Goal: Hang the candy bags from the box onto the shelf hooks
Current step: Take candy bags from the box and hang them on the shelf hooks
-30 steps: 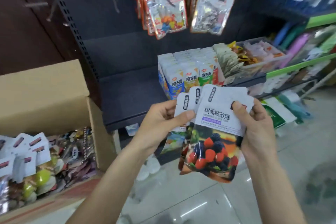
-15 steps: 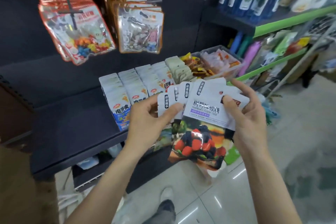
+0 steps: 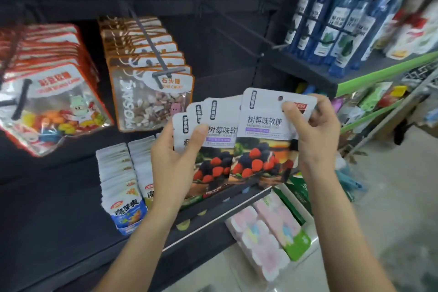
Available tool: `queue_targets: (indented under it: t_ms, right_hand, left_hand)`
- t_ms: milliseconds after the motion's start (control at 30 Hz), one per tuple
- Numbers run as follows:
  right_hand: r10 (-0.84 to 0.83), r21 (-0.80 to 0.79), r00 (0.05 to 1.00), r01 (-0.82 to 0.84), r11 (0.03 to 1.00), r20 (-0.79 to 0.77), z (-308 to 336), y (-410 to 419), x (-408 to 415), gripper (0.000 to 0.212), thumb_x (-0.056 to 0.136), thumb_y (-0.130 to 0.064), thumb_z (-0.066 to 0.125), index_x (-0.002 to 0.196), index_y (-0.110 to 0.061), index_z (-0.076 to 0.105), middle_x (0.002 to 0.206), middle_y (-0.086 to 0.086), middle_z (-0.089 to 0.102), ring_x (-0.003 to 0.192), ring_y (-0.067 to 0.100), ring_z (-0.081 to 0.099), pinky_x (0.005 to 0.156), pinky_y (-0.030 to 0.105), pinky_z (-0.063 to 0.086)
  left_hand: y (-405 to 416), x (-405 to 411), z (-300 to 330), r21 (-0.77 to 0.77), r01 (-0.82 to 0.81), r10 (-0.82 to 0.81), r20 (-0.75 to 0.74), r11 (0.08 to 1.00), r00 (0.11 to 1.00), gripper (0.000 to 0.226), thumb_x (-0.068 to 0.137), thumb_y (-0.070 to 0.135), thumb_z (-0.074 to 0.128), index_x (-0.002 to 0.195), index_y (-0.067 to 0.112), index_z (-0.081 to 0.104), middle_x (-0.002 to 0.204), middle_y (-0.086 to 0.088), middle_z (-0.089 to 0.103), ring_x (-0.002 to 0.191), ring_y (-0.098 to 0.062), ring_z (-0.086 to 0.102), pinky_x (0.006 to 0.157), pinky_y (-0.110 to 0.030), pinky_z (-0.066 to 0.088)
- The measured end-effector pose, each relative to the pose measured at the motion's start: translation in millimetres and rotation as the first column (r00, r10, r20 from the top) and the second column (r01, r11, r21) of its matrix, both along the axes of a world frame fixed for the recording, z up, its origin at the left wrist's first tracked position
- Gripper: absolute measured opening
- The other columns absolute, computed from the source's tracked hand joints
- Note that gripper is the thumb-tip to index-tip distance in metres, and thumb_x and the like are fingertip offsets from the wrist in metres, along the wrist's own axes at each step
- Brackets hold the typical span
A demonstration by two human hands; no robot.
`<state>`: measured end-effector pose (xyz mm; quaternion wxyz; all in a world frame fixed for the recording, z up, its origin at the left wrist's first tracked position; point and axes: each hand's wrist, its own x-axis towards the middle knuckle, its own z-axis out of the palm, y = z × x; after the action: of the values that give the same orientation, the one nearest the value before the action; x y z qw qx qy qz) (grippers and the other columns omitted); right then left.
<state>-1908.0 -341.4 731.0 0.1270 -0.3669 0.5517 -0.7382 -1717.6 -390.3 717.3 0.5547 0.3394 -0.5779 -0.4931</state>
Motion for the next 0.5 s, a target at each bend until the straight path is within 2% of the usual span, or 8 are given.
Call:
queue_targets:
  t_ms: [100,167,267,333,400,500]
  right_hand:
    - [0.062,-0.019,0.997,-0.061,0.998,0.035,9.8,-32.0,-21.1,0.019,0.088,-0.007,0.068,0.091,-0.020,0.054,0.077,-0.005,0.062,0.068,0.002,0.059,0.063,0.020,0.049]
    - [0.117,-0.003,0.993,-0.117,0.993,-0.002,17.3,-53.6,-35.2,0.015,0.089,-0.011,0.065,0.096,-0.019,0.054,0.081,-0.003,0.062,0.070,0.002,0.060,0.063,0.020,0.049]
    - [0.213,0.072,0.976,-0.210,0.975,-0.044,27.3,-78.7,-51.5,0.015,0.093,-0.012,0.062,0.105,-0.017,0.054,0.081,-0.003,0.064,0.069,0.003,0.062,0.061,0.022,0.050]
    - [0.292,0.097,0.956,-0.286,0.953,-0.043,33.0,-88.7,-59.8,0.020,0.093,-0.013,0.062,0.109,-0.018,0.052,0.080,-0.002,0.067,0.071,0.010,0.064,0.063,0.029,0.053]
    - [0.361,0.094,0.932,-0.356,0.930,-0.036,36.7,-93.9,-67.6,0.025,0.091,-0.010,0.064,0.109,-0.019,0.050,0.078,-0.003,0.068,0.070,0.015,0.066,0.063,0.032,0.053]
    - [0.434,0.096,0.900,-0.429,0.898,-0.037,41.0,-96.9,-75.0,0.025,0.089,-0.004,0.063,0.102,-0.018,0.047,0.071,-0.005,0.066,0.063,0.013,0.064,0.055,0.028,0.050]
  left_hand:
    - [-11.4,-14.1,-0.4,-0.051,-0.080,0.083,0.052,0.995,0.995,0.016,0.091,0.021,0.062,0.106,0.027,0.064,0.102,0.016,0.071,0.099,0.005,0.062,0.083,-0.010,0.046]
    - [-18.2,-22.0,-2.6,-0.086,-0.132,0.141,0.100,0.987,0.985,0.014,0.091,0.020,0.062,0.105,0.024,0.064,0.099,0.015,0.069,0.095,0.006,0.062,0.081,-0.009,0.045]
    - [-25.0,-32.7,-5.4,-0.119,-0.185,0.200,0.134,0.976,0.971,0.012,0.091,0.022,0.062,0.100,0.030,0.062,0.098,0.014,0.069,0.095,0.004,0.063,0.081,-0.014,0.048]
    - [-29.1,-39.1,-6.7,-0.130,-0.220,0.239,0.153,0.967,0.959,0.013,0.091,0.023,0.062,0.098,0.033,0.060,0.096,0.014,0.068,0.093,0.004,0.063,0.079,-0.014,0.049]
    - [-33.0,-45.8,-9.9,-0.107,-0.244,0.259,0.151,0.964,0.954,0.012,0.090,0.024,0.063,0.098,0.033,0.061,0.094,0.014,0.070,0.091,0.001,0.064,0.078,-0.017,0.051]
    - [-36.5,-54.5,-18.2,-0.084,-0.276,0.286,0.157,0.957,0.945,0.010,0.087,0.027,0.063,0.096,0.032,0.062,0.091,0.018,0.071,0.089,-0.003,0.067,0.076,-0.020,0.053]
